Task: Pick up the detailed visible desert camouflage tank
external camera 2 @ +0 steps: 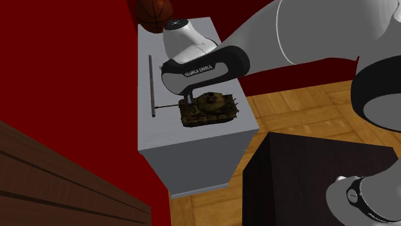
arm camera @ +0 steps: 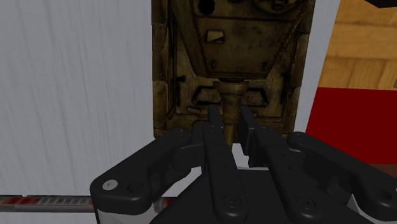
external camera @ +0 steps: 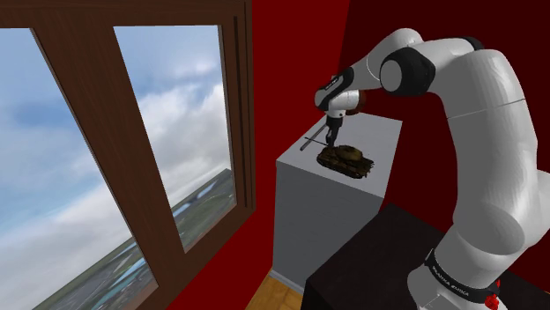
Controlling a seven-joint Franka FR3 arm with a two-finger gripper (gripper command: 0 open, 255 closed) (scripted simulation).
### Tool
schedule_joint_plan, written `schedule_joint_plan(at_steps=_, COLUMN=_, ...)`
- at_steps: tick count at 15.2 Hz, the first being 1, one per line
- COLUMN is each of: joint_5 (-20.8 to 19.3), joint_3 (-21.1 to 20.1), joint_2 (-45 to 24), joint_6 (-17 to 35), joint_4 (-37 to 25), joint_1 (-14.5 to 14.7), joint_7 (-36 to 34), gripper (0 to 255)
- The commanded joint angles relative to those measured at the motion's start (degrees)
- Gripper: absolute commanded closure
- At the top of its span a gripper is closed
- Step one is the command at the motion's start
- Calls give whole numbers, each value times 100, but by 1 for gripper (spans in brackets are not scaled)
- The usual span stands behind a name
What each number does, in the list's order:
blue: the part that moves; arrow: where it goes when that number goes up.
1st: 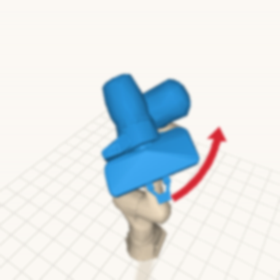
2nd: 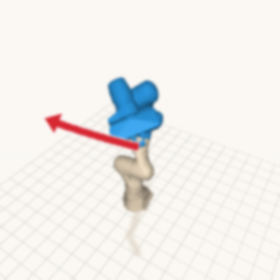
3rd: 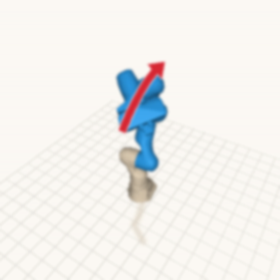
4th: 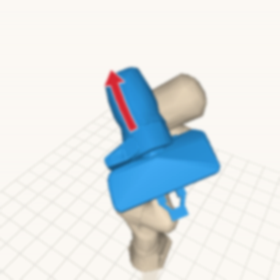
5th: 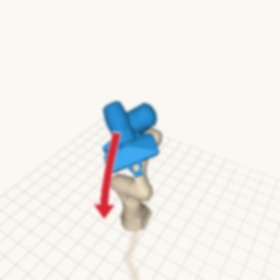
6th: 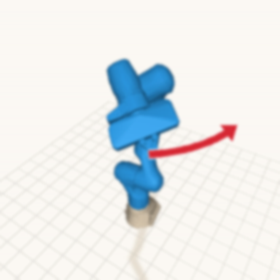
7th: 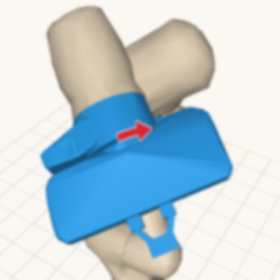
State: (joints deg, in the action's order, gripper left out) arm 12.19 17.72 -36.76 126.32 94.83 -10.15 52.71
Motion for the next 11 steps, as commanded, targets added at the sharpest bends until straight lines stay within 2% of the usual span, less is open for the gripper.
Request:
schedule_joint_plan(at_steps=1, joint_5=-27, joint_3=20, joint_2=87, joint_6=-94, joint_4=-19, joint_1=14, joint_7=-15, gripper=255)
schedule_joint_plan(at_steps=11, joint_5=-173, joint_3=118, joint_2=503, joint_6=-650, joint_4=-171, joint_1=74, joint_7=-95, gripper=255)
